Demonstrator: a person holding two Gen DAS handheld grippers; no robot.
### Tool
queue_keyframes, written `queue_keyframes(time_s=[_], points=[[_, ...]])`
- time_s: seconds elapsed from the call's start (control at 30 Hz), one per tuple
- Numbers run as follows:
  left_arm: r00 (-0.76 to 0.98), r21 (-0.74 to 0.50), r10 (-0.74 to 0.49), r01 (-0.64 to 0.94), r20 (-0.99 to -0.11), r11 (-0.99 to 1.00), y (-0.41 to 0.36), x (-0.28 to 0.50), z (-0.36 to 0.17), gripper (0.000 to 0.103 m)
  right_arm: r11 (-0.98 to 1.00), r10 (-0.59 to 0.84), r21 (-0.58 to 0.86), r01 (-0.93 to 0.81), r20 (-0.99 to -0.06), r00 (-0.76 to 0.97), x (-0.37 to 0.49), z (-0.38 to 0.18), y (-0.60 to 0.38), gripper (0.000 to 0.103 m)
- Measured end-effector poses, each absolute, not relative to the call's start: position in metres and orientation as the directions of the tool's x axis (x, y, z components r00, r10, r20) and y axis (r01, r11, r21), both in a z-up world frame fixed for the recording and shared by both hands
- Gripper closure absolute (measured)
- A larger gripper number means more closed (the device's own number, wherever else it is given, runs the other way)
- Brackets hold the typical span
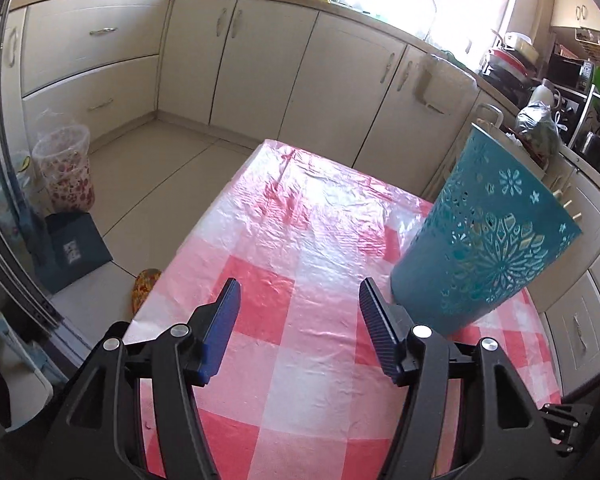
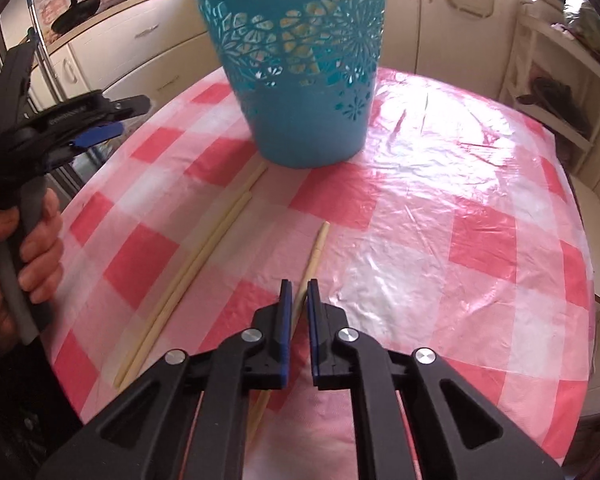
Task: Organize utensils
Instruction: 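Grasp a loose wooden stick on the cloth with the right gripper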
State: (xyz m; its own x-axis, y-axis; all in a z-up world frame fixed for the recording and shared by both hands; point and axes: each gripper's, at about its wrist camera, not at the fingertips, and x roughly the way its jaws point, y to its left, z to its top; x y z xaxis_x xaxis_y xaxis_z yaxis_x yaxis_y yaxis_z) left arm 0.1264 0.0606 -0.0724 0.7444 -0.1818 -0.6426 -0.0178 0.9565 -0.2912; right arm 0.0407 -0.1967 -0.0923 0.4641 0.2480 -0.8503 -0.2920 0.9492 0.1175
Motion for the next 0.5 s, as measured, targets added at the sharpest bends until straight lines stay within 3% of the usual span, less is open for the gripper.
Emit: queue_keyframes(time_s=[0.27,0.5], points=[[0.742,-0.289,-0.197,0.004,-0.64,0.957,0.054,0.123,-0.08,0.033,0.95,0.178,0.028,-0.31,-0.867,0.466,0.035,-0.092,-0.186,0.094],[0.732,-0.276,-0.198,0.014,-0.652,0.961,0.048,0.125,-0.079,0.027,0.907,0.417,0.378,-0.183,-0.759,0.5,0.024,-0.091,-0.224,0.098]])
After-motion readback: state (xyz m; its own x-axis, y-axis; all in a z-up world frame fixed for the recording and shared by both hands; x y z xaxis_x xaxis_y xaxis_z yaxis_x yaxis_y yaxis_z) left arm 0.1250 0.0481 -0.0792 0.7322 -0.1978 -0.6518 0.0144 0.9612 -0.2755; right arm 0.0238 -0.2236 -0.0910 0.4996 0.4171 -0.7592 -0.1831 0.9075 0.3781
